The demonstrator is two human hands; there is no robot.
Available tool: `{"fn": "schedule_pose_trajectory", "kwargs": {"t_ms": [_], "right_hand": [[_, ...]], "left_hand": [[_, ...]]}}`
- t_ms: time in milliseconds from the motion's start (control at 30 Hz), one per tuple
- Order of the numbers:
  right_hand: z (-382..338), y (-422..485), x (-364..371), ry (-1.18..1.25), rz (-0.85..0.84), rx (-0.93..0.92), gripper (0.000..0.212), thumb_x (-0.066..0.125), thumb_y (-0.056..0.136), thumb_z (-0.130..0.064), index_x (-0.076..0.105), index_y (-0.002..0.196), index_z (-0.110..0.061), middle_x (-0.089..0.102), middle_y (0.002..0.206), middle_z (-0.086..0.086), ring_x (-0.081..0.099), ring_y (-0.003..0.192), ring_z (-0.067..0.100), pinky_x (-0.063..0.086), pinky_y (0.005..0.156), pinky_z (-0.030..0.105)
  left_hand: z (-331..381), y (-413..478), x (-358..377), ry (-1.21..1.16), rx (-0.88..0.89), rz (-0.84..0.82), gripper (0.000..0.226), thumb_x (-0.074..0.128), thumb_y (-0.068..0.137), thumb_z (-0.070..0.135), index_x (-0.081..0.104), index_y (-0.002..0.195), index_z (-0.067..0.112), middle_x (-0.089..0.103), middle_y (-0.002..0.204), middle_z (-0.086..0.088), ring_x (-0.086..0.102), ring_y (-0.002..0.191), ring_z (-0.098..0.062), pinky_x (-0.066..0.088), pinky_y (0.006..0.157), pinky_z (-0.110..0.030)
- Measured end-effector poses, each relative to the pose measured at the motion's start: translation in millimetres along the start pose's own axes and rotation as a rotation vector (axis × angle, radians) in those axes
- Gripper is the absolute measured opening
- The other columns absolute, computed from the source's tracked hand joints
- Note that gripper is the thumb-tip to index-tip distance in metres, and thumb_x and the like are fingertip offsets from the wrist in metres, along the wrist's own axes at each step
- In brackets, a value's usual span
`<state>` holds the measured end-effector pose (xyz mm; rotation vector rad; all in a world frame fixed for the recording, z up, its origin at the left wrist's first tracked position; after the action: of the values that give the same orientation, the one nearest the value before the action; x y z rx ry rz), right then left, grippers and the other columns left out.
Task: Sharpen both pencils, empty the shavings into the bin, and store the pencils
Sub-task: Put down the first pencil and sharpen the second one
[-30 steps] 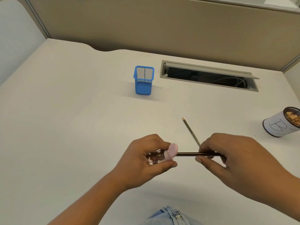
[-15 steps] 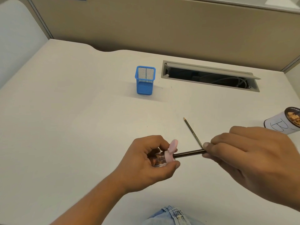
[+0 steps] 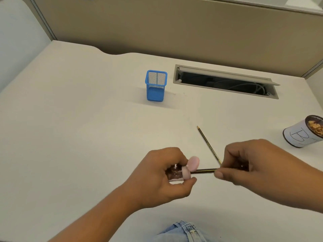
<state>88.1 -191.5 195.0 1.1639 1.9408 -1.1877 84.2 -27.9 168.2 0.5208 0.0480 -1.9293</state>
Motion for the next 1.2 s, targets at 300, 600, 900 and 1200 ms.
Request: {"fn": "schedule_pose_trajectory", "kwargs": {"t_ms": [300, 600, 900, 1200], "right_hand": [[-55.2, -21.5, -12.2, -0.559, 0.376, -0.612, 0.031, 0.054, 0.094, -0.042, 0.054, 0.068, -0.025, 0.055, 0.054, -0.004, 0.047, 0.044, 0.022, 0.036, 0.036, 0.032], [1.3, 8.0, 18.8, 0.044, -0.166, 0.054, 0.030, 0.066, 0.083, -0.054, 0.053, 0.073, -0.028, 0.056, 0.055, -0.013, 0.044, 0.048, 0.008, 0.037, 0.051, 0.024], [-72.4, -27.2, -8.2, -0.663, 0.495, -0.787, 0.031, 0.059, 0.096, -0.034, 0.064, 0.072, -0.015, 0.061, 0.062, 0.001, 0.051, 0.049, 0.030, 0.041, 0.039, 0.036], [9.2, 14.5, 43.5, 0.414, -0.290, 0.142, 0.042, 0.069, 0.086, -0.041, 0.047, 0.056, -0.021, 0.045, 0.046, -0.009, 0.031, 0.046, 0.013, 0.025, 0.047, 0.024]], "left_hand": [[-7.9, 0.9, -3.3, -0.169, -0.150, 0.047, 0.015, 0.077, 0.075, 0.012, 0.062, 0.076, 0.009, 0.067, 0.068, 0.004, 0.051, 0.048, -0.006, 0.042, 0.049, -0.018], [3.2, -6.5, 9.8, 0.149, 0.056, -0.019, 0.025, 0.076, 0.075, 0.023, 0.052, 0.078, 0.027, 0.046, 0.069, 0.018, 0.043, 0.057, -0.001, 0.040, 0.051, -0.015], [-18.7, -2.7, 1.6, -0.356, -0.322, -0.023, 0.015, 0.076, 0.079, 0.002, 0.061, 0.080, 0.001, 0.066, 0.061, 0.015, 0.051, 0.046, 0.000, 0.042, 0.051, -0.013], [29.1, 1.5, 9.3, 0.460, 0.270, -0.115, 0.010, 0.069, 0.075, 0.023, 0.063, 0.079, 0.017, 0.054, 0.069, 0.009, 0.045, 0.053, -0.011, 0.040, 0.043, -0.023]]}}
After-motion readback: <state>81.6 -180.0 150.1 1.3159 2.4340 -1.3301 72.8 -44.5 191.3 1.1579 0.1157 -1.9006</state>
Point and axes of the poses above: each hand's wrist, its own y-axis towards the middle knuckle, its own x-axis out of the palm, z = x × y, the point moved 10 cm from there along y, towards the middle knuckle
